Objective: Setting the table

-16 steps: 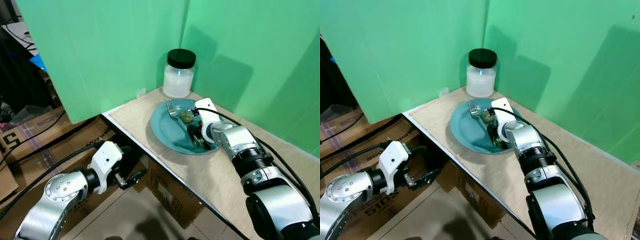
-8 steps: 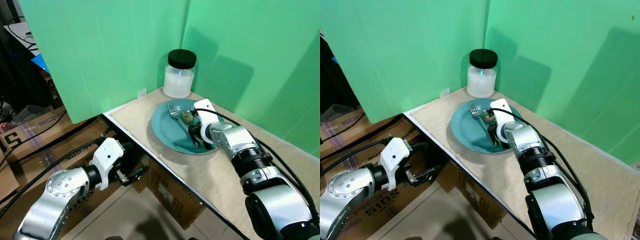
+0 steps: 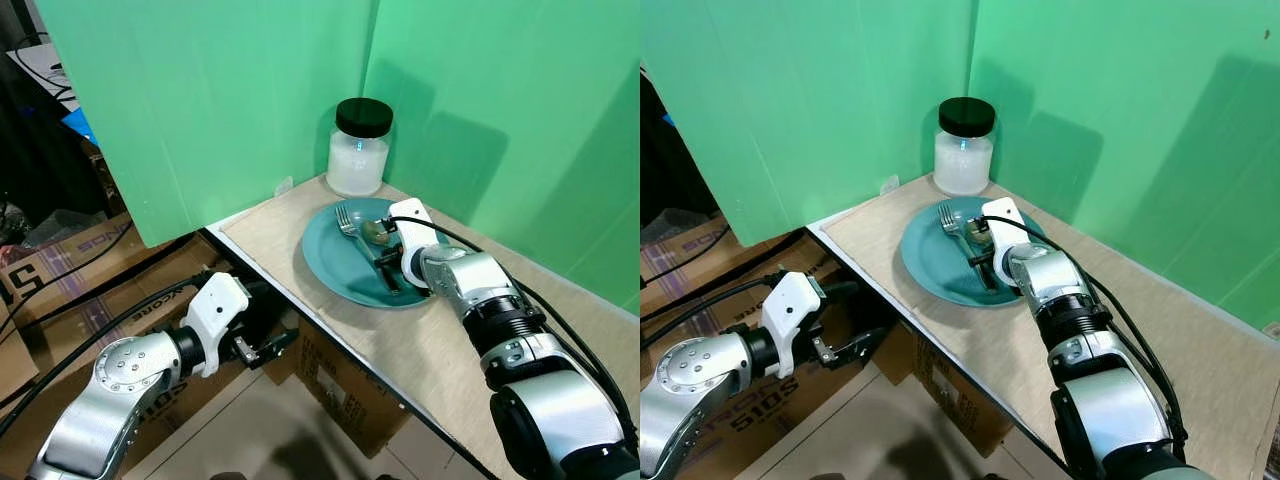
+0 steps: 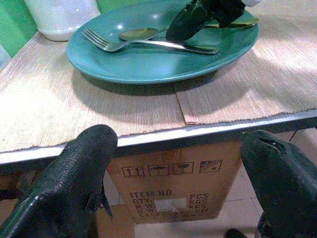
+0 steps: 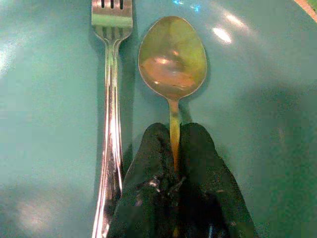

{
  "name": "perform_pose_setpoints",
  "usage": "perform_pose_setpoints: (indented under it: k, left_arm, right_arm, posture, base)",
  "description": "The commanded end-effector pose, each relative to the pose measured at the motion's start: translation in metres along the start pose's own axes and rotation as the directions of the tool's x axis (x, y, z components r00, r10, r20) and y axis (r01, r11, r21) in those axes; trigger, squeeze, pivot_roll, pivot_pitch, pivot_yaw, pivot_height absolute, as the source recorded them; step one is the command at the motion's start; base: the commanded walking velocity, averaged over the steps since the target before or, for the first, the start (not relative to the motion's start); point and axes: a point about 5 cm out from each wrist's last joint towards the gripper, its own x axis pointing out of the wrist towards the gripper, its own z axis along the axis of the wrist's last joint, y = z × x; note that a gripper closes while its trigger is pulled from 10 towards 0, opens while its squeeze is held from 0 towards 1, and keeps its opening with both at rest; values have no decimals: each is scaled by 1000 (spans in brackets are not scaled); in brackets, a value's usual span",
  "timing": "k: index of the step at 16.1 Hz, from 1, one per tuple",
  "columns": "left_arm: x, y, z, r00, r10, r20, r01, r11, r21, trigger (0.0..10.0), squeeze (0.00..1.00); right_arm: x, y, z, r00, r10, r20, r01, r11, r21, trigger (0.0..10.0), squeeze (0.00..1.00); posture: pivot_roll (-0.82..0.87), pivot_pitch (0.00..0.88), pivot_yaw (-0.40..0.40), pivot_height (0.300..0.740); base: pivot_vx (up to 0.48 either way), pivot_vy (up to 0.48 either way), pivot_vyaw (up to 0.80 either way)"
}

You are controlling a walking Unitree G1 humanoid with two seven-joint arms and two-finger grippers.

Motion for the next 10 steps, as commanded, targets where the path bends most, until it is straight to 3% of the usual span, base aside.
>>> perform_pose_setpoints:
  k: [1,7,10]
  left_arm:
    - [2,3,2,1000,9,0,-9,1000,13,10000,0]
    - [4,5,9,998,51,41,-52,998,26,10000,0]
    - [6,13,33,974,163,157,-167,986,12,10000,0]
  right_arm:
    - [-2,-2,2,1000,1,31,-2,1000,24,0,0]
    - [-11,-3,8,995,-4,95,0,999,43,0,0]
    - [-45,-19,27,968,-60,243,40,995,86,0,0]
  posture:
    - [112,0,-41,740]
    - [122,0,-48,740]
    - [132,0,-60,740]
  base:
    - [0,0,0]
    - [0,0,0]
    - [0,0,0]
